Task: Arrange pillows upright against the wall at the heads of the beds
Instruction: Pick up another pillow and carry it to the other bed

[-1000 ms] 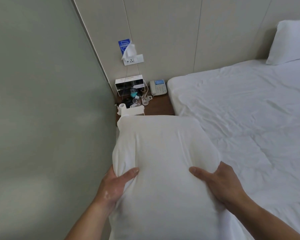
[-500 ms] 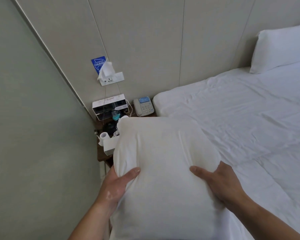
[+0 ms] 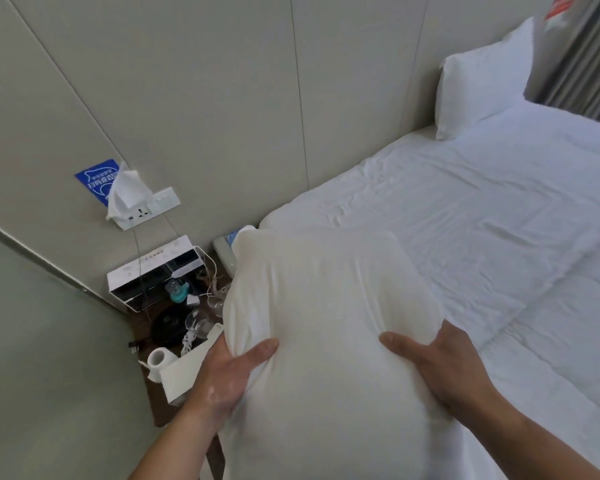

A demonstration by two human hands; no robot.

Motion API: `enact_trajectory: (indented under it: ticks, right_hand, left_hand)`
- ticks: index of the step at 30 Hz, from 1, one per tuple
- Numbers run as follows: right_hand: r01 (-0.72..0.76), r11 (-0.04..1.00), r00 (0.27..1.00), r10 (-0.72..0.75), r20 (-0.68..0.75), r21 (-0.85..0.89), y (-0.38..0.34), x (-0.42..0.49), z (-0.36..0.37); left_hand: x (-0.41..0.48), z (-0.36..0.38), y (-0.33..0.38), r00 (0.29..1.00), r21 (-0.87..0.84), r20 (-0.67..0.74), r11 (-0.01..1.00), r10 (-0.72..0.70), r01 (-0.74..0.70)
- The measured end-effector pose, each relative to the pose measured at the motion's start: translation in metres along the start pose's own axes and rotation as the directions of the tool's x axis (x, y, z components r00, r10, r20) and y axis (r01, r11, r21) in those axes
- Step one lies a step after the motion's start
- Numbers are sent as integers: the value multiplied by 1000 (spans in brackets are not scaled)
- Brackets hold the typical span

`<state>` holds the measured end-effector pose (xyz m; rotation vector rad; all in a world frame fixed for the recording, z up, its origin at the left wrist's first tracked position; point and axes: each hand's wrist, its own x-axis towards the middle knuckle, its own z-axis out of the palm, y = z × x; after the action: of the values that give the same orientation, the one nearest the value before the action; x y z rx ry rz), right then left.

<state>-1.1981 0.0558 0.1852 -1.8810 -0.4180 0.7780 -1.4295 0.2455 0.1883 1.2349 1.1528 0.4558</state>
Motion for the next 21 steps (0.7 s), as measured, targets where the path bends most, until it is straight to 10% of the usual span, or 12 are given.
enact_trajectory:
  ticks: [21]
  right_hand:
    - [-123,981,951,160,-265,151,-38,229,-69]
  left_hand:
    - [268,170,131,963,184,268,983,-39,-12]
